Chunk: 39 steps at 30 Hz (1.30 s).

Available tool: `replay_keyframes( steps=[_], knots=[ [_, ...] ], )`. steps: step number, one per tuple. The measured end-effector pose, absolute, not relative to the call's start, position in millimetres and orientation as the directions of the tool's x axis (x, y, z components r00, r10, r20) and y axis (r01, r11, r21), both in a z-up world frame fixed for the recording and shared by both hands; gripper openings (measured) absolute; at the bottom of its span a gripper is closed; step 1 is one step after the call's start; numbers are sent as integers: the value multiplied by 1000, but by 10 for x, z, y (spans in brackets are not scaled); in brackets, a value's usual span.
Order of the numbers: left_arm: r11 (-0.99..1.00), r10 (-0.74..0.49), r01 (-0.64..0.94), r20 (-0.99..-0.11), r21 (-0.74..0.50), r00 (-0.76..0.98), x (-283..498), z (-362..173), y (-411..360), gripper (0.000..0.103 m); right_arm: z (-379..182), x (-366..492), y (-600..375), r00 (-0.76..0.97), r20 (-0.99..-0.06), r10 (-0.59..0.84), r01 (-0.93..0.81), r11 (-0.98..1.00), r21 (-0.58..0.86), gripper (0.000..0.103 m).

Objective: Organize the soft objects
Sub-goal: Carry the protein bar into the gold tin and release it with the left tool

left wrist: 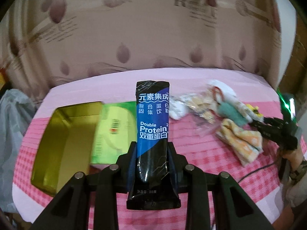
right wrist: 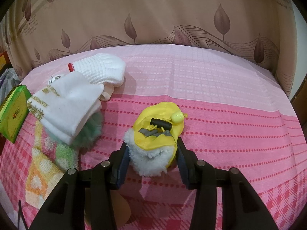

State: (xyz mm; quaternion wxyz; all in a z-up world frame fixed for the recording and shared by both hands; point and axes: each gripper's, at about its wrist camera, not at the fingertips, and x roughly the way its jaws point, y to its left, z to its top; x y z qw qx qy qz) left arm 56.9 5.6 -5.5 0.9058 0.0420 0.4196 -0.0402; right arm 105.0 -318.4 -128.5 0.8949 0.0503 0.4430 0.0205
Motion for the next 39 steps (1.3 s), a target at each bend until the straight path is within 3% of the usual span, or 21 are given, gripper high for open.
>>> replay_keyframes(
  steps=[9, 17, 39],
  knots=[
    [994, 111, -62, -754, 93, 647, 618, -34, 834, 30, -1280, 1056, -3169, 605, -792, 76, 10, 995, 102, 42],
    [974, 211, -188, -795, 123, 569, 715, -320, 1507, 30, -1272, 1087, -3166, 596, -799, 75, 11, 995, 101, 42],
    [964, 207, -248, -866, 100, 455, 790, -873, 2015, 33, -1028, 1161, -3160, 580, -815, 9, 61, 997, 54, 39]
  ],
)
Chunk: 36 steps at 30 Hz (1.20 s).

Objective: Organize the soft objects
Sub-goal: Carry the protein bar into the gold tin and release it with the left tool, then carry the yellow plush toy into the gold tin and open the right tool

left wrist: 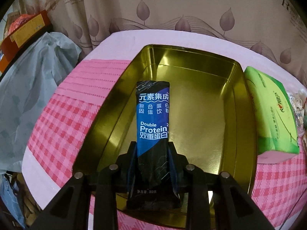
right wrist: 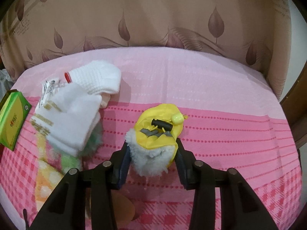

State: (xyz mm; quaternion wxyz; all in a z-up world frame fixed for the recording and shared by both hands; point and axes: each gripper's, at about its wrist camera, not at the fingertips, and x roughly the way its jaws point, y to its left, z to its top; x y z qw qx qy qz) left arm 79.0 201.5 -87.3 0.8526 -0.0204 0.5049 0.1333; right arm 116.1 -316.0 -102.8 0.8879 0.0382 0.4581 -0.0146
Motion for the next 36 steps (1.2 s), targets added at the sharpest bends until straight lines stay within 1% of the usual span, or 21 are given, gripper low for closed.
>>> replay_keyframes(
  steps=[9, 11, 17, 22, 30, 36],
  knots=[
    [967, 182, -246, -854, 66, 488, 731, -832, 2004, 38, -605, 1038, -3009, 639, -769, -4, 47, 998, 33, 39],
    [969, 177, -239, -838, 57, 516, 682, -766, 1990, 41, -509, 1007, -2937, 654, -757, -2, 35, 999, 28, 39],
    [974, 163, -223, -772, 29, 615, 515, -481, 1977, 45, -281, 964, -2609, 689, -724, 45, -32, 999, 31, 39],
    [959, 220, -282, -736, 41, 640, 347, -328, 2082, 48, -115, 947, -2112, 699, -703, 134, -147, 988, 42, 39],
    [913, 338, -390, -759, 120, 557, 196, -379, 2330, 48, -11, 961, -1058, 654, -686, 317, -375, 924, 70, 39],
    [890, 345, -448, -773, 89, 532, 158, -420, 2517, 48, -26, 958, -231, 592, -694, 409, -509, 858, 72, 39]
  ],
)
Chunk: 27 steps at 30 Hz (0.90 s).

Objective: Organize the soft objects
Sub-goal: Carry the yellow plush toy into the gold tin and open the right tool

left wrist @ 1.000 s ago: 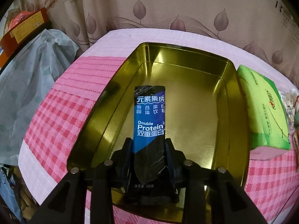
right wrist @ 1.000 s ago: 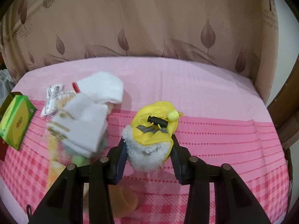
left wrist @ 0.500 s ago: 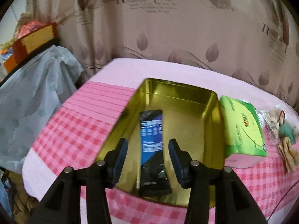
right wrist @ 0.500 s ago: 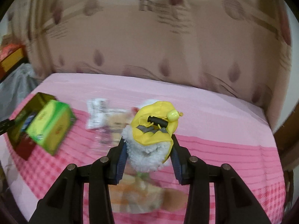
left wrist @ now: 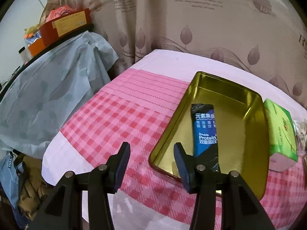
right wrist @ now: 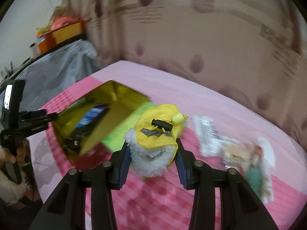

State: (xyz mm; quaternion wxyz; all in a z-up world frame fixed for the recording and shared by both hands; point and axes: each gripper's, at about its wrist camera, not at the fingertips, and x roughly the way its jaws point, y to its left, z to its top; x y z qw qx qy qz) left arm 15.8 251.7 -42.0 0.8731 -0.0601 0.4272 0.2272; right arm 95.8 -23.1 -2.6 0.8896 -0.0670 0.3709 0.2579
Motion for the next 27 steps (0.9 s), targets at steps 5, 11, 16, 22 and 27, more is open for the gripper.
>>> replay_keyframes(
  steps=[5, 11, 16, 22, 27],
  knots=[
    [884, 346, -460, -775, 80, 529, 141, -418, 2566, 48, -79, 962, 287, 550, -713, 435, -573, 818, 57, 39],
    [876, 344, -479, -777, 63, 527, 129, -406, 2640, 48, -182, 1010, 757, 508, -744, 434, -627, 778, 25, 39],
    [867, 339, -495, -786, 48, 517, 128, -411, 2706, 48, -320, 1052, 1061, 480, -774, 413, -656, 755, -4, 39],
    [868, 329, -496, -789, 36, 518, 123, -405, 2732, 48, -466, 1093, 1320, 457, -802, 384, -682, 730, -38, 39],
    [869, 315, -494, -793, 21, 521, 113, -399, 2736, 48, -580, 1137, 1457, 441, -823, 358, -692, 720, -57, 40]
  ],
)
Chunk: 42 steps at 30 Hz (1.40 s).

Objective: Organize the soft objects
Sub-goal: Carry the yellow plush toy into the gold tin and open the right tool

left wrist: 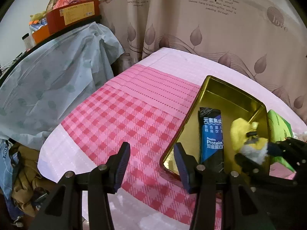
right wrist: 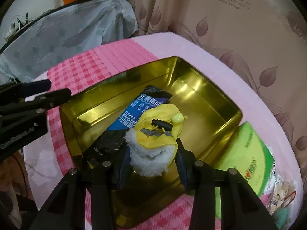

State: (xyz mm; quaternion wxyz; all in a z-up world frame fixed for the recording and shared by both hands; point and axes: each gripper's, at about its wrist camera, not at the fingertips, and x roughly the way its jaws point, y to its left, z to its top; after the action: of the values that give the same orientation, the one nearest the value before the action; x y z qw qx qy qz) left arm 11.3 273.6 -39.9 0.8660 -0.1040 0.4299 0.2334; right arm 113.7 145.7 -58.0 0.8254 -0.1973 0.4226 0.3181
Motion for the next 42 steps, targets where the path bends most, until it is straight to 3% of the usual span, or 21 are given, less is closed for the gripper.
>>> replay_keyframes(
  steps=[14, 25, 42],
  knots=[
    [896, 263, -443, -784, -17, 562, 130, -344, 2648, 48, -709, 1191, 1553, 405, -841, 358, -699, 714, -33, 46],
    [903, 248, -429, -785, -25, 568, 143, -331, 2596, 48, -612, 1106, 1537, 420, -824, 380, -706, 707, -34, 68],
    [923, 219, -385, -784, -27, 581, 176, -301, 2530, 48, -172, 795, 1263, 480, -758, 442, -695, 719, -21, 75]
  ],
)
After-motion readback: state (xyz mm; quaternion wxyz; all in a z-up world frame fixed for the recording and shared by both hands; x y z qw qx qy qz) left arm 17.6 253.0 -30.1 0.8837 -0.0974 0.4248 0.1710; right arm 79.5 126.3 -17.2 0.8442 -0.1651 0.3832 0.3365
